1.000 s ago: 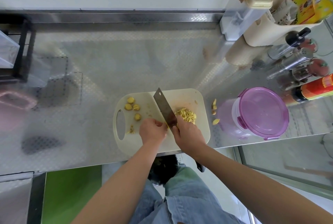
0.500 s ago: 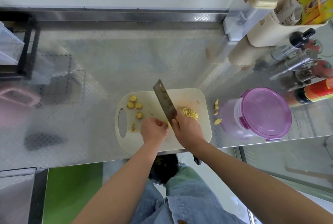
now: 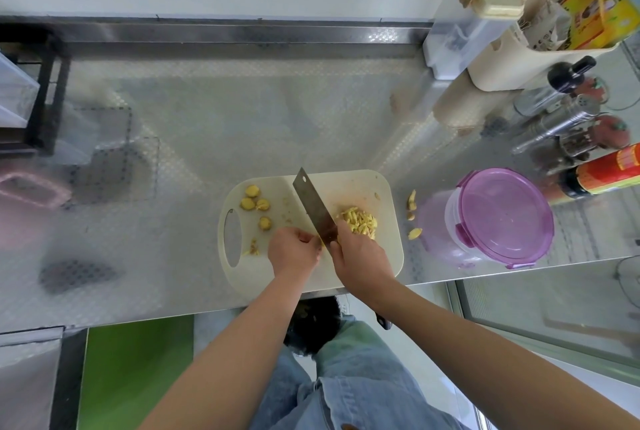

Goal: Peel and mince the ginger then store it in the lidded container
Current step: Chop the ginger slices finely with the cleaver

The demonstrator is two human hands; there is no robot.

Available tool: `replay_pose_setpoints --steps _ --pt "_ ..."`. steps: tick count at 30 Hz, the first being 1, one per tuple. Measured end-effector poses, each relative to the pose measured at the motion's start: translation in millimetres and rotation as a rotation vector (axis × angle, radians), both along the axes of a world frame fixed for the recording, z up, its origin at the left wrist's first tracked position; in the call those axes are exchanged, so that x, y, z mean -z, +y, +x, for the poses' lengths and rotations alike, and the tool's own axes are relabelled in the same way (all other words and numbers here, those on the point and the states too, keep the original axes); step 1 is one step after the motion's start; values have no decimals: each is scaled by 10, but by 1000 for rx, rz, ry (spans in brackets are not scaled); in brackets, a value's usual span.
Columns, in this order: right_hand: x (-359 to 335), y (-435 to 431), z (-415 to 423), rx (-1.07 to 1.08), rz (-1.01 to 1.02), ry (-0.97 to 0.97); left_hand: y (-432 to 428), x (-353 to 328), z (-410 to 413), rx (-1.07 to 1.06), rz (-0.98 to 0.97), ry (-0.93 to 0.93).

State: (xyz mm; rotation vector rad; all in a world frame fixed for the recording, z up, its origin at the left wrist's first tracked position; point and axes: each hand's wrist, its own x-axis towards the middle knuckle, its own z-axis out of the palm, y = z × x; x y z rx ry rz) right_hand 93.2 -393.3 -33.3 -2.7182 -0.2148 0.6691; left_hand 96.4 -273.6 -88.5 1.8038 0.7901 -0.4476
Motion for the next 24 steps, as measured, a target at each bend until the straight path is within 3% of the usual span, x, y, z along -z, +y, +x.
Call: replay_pose_setpoints --steps 9,17,24 --pt "37 65 51 -25 -52 25 0 -64 2 31 54 -1" --pt "39 66 101 74 48 2 -1 -104 -22 5 27 1" --pt "-36 3 8 38 26 -24 -6 -92 -53 27 39 -28"
